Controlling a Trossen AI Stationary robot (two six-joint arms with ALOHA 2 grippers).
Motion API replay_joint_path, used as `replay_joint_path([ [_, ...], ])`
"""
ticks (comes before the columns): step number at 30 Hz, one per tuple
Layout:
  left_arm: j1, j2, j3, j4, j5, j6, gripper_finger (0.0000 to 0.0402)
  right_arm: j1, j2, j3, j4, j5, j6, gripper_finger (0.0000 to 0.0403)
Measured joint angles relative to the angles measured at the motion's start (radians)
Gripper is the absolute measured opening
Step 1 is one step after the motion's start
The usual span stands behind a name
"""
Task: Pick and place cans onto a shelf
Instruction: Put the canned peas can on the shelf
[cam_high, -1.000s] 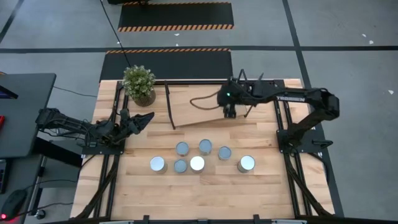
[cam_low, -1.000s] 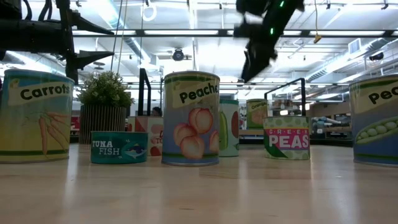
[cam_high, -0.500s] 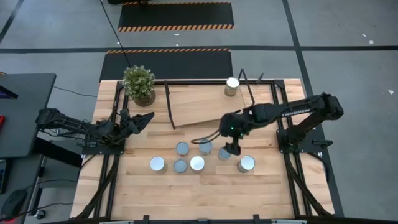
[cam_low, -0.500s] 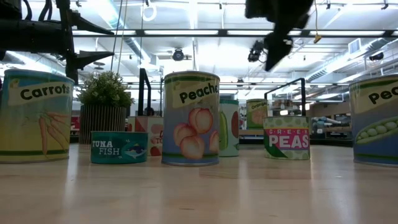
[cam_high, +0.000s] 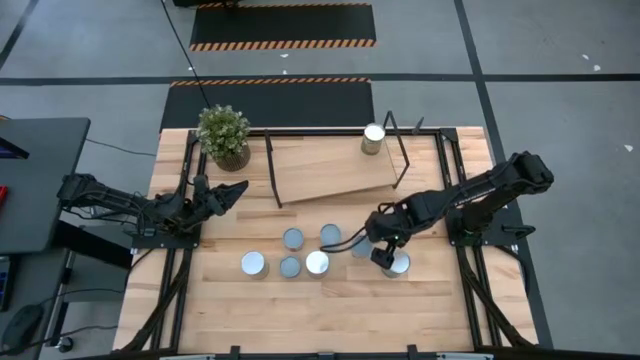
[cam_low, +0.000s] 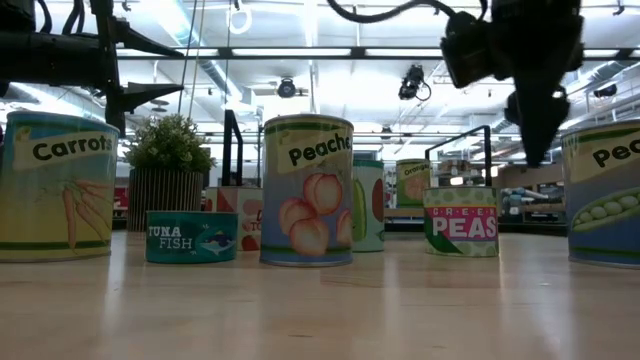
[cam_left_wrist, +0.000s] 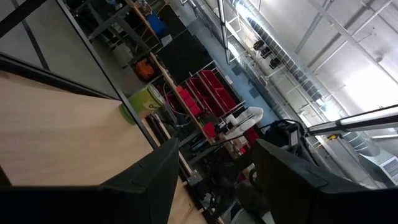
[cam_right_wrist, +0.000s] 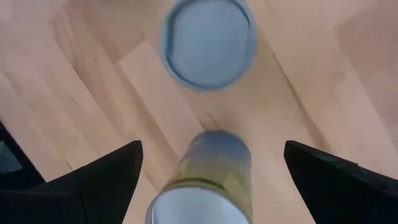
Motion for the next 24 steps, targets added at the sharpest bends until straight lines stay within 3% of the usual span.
replay_joint_path([
  [6, 0.0, 0.0, 0.0, 0.0, 0.0, 0.0, 0.0211, 0.046, 0.0, -0.049, 0.01, 0.031, 0.089, 0.04],
  [24, 0.0, 0.0, 0.0, -0.007, 0.0, -0.001, 0.0211, 0.15, 0.0, -0.075, 0.006, -0.02, 0.209, 0.04],
])
